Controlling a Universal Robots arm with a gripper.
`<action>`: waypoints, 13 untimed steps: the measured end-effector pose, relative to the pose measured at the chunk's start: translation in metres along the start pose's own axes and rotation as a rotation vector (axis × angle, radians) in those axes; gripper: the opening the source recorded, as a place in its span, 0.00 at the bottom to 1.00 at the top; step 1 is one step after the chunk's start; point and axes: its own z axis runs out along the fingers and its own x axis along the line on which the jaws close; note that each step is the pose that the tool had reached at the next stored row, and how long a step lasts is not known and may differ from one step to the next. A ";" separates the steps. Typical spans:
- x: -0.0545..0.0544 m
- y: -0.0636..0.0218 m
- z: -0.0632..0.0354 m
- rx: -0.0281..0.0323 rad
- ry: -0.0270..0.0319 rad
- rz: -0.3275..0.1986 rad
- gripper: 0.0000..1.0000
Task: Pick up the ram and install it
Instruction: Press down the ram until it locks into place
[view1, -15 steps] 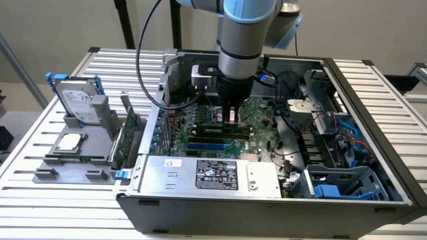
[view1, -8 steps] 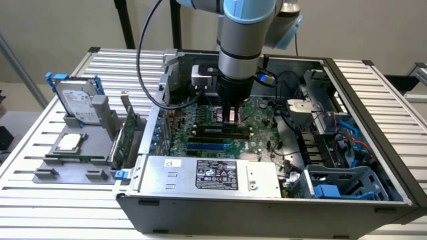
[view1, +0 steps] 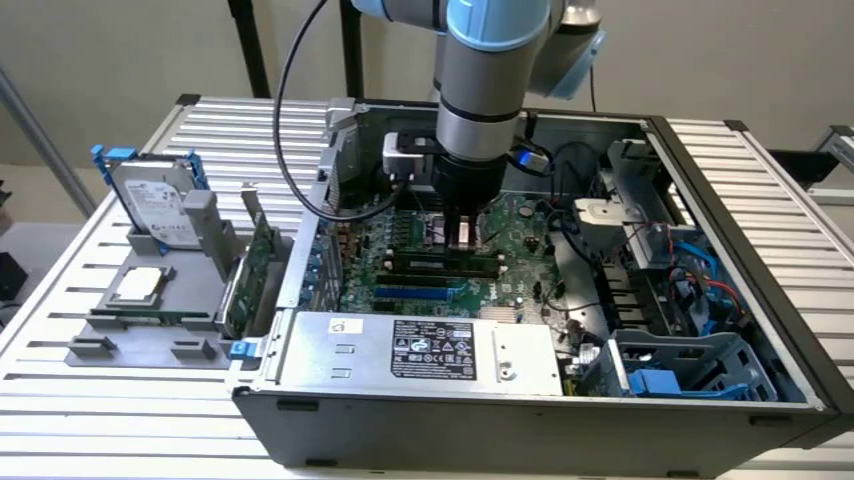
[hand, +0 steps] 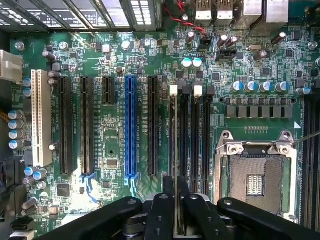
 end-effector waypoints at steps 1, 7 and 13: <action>0.000 0.0000 -0.0013 -0.0001 -0.0003 0.000 1.00; 0.000 0.0005 -0.0240 -0.0006 -0.0001 0.000 1.00; 0.000 0.0006 -0.0270 -0.0006 -0.0003 0.000 0.00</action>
